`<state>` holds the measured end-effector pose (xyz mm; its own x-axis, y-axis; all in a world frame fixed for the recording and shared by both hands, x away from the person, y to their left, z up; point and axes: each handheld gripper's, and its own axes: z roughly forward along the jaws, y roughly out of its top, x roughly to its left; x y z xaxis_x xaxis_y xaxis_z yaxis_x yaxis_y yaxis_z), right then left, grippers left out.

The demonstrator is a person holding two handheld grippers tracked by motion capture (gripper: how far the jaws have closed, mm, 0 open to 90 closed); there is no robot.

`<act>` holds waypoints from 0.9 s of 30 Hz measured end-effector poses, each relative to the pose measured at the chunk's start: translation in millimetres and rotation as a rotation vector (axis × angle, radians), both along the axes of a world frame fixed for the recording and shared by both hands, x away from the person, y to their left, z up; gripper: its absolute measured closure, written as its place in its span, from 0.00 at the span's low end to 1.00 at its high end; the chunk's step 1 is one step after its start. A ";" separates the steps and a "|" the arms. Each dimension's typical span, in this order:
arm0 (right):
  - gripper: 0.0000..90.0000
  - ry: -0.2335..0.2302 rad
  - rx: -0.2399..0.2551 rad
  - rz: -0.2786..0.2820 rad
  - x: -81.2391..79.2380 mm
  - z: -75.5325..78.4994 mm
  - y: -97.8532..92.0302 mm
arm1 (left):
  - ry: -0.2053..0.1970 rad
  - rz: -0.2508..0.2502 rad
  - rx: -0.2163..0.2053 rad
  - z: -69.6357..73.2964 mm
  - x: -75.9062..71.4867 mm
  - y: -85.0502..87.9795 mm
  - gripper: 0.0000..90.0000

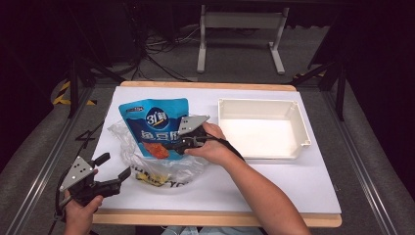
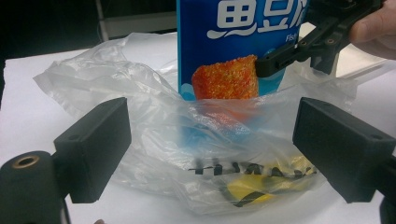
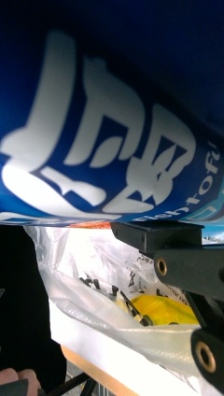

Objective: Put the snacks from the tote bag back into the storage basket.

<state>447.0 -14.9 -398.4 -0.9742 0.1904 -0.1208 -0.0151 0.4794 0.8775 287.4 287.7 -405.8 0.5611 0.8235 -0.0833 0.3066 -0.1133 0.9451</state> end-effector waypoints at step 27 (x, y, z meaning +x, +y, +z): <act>0.59 -0.047 0.017 -0.008 -19.1 86.8 -1.4 | 0.003 -0.006 -0.001 -0.6 0.5 -1.3 0.15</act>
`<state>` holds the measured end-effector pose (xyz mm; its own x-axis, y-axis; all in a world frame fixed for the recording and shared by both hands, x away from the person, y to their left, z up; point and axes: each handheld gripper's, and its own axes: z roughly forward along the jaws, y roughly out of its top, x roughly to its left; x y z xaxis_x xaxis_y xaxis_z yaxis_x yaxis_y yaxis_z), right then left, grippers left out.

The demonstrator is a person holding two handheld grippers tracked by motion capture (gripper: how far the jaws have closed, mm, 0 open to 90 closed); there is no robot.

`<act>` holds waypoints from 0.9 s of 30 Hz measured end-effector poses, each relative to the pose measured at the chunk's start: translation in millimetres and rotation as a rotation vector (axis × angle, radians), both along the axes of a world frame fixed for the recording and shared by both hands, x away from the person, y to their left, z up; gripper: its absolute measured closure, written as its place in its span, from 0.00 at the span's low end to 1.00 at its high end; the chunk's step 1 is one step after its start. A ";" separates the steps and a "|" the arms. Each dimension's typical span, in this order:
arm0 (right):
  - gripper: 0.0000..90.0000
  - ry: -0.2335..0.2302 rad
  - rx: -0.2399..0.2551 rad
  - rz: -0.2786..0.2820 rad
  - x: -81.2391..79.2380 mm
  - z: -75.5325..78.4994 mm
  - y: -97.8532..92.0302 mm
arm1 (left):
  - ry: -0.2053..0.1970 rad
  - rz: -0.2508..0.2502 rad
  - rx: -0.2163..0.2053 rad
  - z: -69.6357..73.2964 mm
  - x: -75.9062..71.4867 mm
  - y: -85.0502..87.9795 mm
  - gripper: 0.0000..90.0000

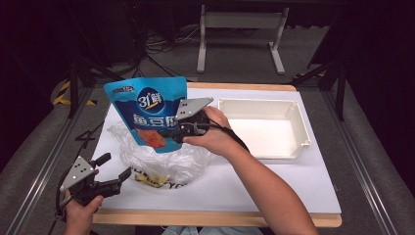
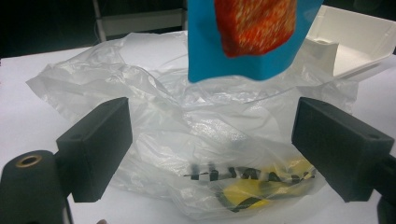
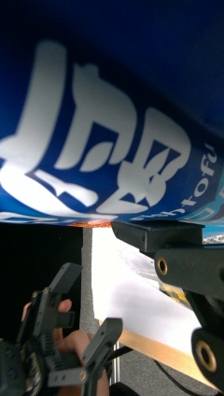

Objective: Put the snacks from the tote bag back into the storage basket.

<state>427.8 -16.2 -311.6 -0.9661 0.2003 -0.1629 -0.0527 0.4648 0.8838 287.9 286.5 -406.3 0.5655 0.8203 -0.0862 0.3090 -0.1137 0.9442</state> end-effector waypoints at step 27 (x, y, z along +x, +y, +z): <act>0.58 -0.036 -0.005 -0.008 2.4 38.0 -20.9 | 0.004 0.001 0.000 -0.6 0.8 0.6 0.15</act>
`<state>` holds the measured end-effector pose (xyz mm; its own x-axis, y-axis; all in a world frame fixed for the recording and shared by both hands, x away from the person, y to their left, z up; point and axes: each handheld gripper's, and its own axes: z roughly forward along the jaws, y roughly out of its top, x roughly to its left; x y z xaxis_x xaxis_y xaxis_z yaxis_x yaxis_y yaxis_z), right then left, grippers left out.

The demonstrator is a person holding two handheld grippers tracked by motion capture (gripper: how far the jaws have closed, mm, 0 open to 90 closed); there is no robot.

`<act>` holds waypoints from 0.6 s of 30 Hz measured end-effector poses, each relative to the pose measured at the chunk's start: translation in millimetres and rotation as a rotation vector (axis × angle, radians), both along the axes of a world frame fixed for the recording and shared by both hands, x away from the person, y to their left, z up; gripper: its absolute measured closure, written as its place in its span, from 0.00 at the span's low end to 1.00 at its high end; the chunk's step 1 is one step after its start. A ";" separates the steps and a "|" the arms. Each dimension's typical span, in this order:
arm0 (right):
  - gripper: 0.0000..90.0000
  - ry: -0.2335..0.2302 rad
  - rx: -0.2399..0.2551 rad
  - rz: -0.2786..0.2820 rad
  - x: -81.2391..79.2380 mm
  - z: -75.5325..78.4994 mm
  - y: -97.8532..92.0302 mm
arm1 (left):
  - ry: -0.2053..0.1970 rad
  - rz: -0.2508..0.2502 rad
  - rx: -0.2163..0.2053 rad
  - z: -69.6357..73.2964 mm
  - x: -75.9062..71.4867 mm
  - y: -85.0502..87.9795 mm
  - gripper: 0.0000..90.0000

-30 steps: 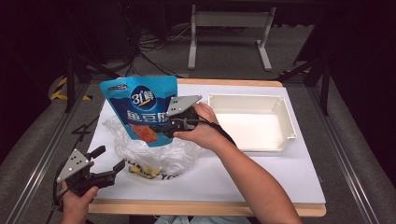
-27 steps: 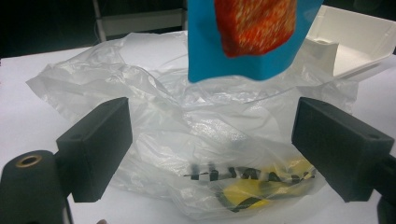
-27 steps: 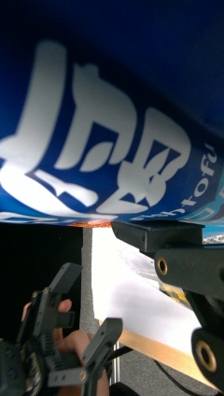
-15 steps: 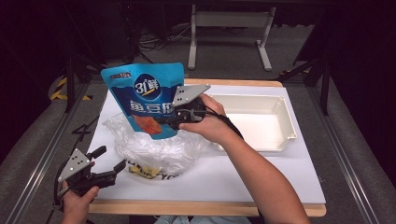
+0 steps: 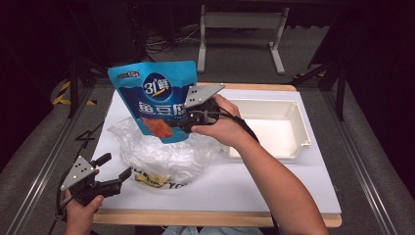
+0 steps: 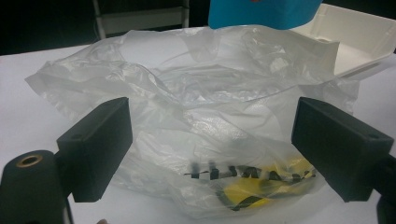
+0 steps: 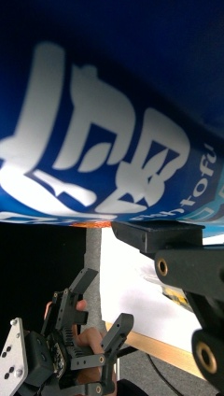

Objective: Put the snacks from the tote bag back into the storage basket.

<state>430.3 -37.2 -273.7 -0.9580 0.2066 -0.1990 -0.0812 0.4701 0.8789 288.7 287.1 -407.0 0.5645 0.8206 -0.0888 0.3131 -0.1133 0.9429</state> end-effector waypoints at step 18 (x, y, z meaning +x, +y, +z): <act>0.58 -0.008 -0.017 -0.069 5.7 12.8 -49.6 | 0.010 0.002 0.003 -0.5 0.6 -0.7 0.15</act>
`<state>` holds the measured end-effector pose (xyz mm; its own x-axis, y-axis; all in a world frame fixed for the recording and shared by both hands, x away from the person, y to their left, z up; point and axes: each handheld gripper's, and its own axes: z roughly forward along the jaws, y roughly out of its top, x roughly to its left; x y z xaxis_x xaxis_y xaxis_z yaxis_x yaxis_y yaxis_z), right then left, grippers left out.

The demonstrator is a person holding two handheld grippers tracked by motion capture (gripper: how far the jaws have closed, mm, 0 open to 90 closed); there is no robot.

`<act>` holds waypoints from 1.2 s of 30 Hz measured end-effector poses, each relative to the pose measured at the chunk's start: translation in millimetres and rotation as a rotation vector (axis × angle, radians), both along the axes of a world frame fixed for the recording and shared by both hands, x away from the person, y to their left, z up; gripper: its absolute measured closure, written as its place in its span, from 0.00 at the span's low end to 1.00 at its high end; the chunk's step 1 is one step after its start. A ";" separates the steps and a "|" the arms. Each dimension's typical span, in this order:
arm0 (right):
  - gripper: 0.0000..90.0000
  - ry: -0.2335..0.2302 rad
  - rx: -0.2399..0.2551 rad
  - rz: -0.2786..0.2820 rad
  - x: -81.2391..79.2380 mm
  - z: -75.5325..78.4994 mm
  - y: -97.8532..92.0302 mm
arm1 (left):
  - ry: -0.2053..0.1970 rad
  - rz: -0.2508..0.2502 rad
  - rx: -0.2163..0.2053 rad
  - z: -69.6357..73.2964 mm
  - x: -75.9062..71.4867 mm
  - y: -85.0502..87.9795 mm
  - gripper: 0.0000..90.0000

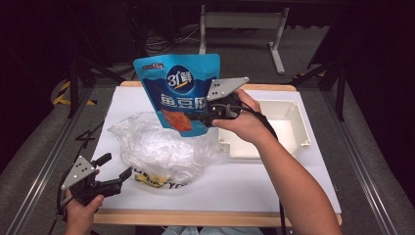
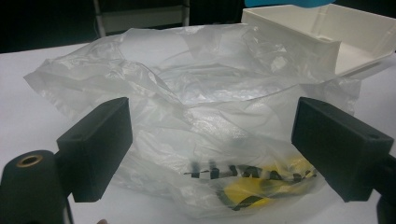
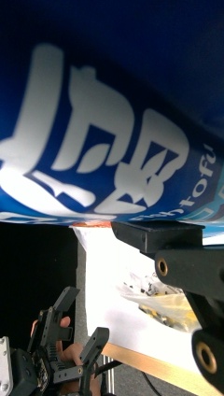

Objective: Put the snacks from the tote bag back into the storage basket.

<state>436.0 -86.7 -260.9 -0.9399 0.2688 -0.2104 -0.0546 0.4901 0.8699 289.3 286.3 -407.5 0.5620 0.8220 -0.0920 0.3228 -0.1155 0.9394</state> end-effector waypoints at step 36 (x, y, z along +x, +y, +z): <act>0.58 -0.021 -0.032 -0.173 26.3 18.9 -112.3 | 0.012 0.018 0.004 -4.0 3.6 0.2 0.15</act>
